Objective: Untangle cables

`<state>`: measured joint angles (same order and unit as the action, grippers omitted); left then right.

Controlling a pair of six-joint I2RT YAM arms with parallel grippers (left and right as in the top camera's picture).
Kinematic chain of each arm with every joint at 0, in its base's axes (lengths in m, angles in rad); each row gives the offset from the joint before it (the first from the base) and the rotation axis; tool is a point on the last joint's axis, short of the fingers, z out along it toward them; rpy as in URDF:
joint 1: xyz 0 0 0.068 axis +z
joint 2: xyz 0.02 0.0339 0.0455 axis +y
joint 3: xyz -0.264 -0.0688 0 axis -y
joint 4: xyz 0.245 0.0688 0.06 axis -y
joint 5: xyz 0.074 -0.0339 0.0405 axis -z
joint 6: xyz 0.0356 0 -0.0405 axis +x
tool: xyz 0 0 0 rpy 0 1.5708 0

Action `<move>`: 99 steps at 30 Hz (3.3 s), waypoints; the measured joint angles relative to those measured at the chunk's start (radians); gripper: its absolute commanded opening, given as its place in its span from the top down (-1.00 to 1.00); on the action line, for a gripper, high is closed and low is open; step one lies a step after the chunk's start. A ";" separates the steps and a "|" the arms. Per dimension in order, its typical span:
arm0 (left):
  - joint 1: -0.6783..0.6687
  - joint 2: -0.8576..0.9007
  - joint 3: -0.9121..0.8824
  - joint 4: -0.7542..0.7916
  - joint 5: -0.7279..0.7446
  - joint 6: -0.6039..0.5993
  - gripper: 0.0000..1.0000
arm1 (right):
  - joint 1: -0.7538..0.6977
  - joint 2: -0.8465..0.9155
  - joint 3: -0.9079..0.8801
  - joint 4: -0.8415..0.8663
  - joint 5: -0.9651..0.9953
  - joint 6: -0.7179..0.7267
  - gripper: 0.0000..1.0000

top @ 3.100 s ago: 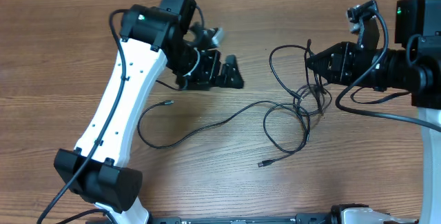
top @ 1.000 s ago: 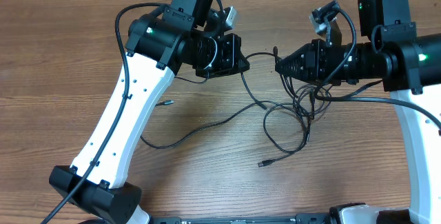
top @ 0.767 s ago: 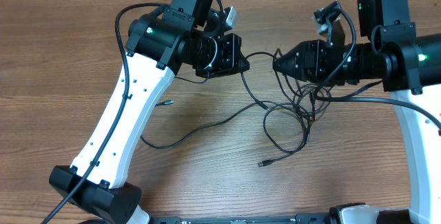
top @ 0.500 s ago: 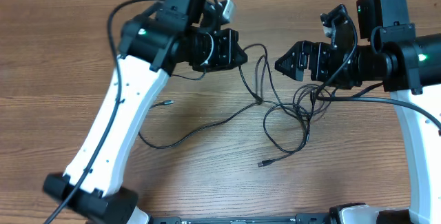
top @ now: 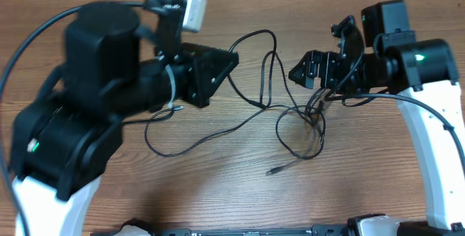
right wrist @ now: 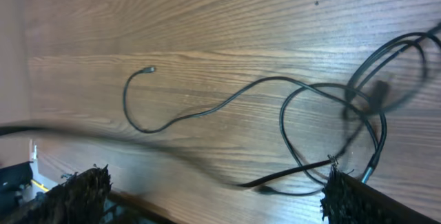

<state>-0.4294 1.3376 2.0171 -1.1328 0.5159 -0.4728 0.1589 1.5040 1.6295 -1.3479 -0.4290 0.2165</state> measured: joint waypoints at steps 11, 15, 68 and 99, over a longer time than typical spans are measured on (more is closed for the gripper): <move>0.000 -0.076 0.000 -0.003 -0.061 0.005 0.91 | 0.000 0.003 -0.257 0.239 -0.106 -0.036 -1.00; 0.000 -0.075 0.000 -0.003 -0.068 0.005 0.92 | 0.000 0.003 -0.310 0.257 -0.173 -0.127 -1.00; 0.000 -0.055 0.000 -0.018 0.090 -0.278 0.92 | 0.283 0.003 -0.355 0.615 -0.465 -0.334 -0.15; 0.000 -0.055 0.000 -0.336 -0.604 -0.281 0.92 | 0.289 0.003 -0.355 0.478 0.332 0.213 0.93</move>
<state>-0.4297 1.2831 2.0167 -1.4693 -0.0879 -0.7540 0.4477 1.5066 1.2747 -0.8700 -0.0971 0.4297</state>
